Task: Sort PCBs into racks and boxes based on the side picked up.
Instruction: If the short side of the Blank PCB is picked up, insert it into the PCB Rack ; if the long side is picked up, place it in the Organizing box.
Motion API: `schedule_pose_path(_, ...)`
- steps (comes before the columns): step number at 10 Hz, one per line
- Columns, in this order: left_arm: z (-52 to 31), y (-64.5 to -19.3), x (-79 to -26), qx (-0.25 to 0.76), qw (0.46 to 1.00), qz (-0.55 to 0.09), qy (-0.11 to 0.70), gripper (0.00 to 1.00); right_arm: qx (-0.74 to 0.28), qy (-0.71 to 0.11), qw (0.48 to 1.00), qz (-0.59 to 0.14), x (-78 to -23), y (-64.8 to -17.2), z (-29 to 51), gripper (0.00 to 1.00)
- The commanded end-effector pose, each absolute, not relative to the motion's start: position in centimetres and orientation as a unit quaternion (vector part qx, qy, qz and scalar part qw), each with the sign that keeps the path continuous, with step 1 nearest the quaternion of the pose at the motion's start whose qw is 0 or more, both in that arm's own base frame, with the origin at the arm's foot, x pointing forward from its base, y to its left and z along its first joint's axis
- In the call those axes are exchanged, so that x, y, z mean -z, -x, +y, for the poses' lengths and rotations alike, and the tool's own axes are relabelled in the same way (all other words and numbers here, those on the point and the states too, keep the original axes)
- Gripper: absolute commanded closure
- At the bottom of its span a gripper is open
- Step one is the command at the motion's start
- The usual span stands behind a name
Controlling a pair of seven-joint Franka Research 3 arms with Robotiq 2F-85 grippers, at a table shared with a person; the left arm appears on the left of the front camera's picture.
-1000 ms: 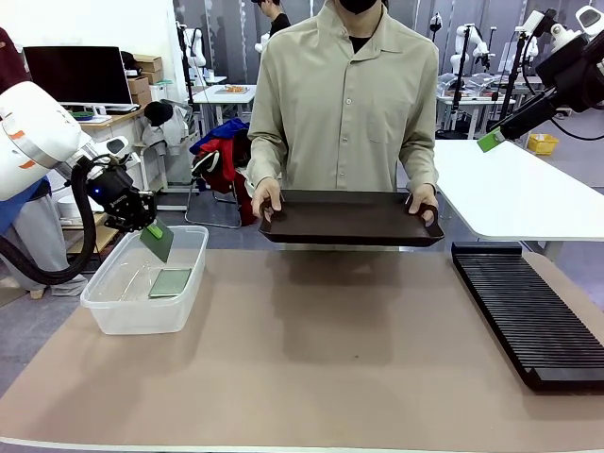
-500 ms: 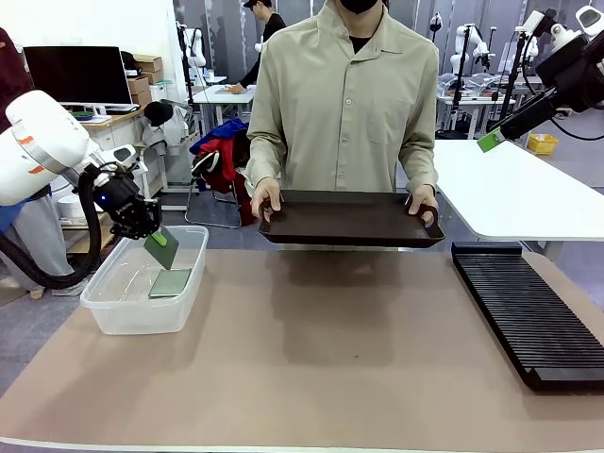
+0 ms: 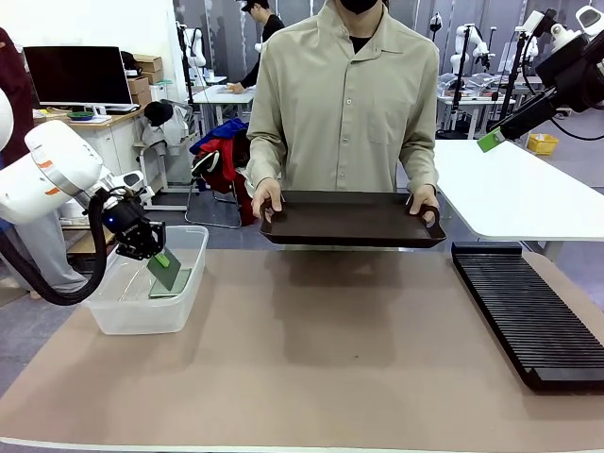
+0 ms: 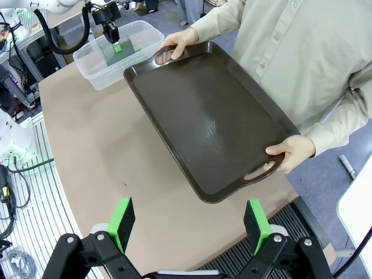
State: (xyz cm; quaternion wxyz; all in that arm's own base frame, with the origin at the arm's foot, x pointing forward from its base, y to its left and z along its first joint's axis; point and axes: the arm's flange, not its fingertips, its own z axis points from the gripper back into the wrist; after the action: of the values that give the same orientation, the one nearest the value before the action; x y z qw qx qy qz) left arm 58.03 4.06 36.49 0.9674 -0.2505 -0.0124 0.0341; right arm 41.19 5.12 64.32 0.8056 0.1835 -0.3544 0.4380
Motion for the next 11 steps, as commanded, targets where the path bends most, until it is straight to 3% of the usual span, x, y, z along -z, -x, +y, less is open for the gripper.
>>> schedule_pose_path(1, 4.5, -59.1, -35.6, -0.025, 0.971, -0.013, 0.238, 0.97, -0.438, -0.187, 0.804, -0.357, -64.1, -41.2, 5.2, 0.0)
schedule_pose_path(7, 4.3, -60.4, -32.9, -0.023, 0.975, -0.015, 0.22, 0.97, -0.438, -0.187, 0.804, -0.357, -64.1, -41.2, 5.2, 0.0)
schedule_pose_path(8, 4.4, -60.5, -32.8, -0.024, 0.975, -0.012, 0.221, 0.91, -0.438, -0.187, 0.804, -0.357, -64.1, -41.2, 5.2, 0.0)
schedule_pose_path(11, 4.9, -60.0, -34.2, -0.034, 0.975, -0.032, 0.218, 0.57, -0.438, -0.187, 0.804, -0.357, -64.1, -41.2, 5.2, 0.0)
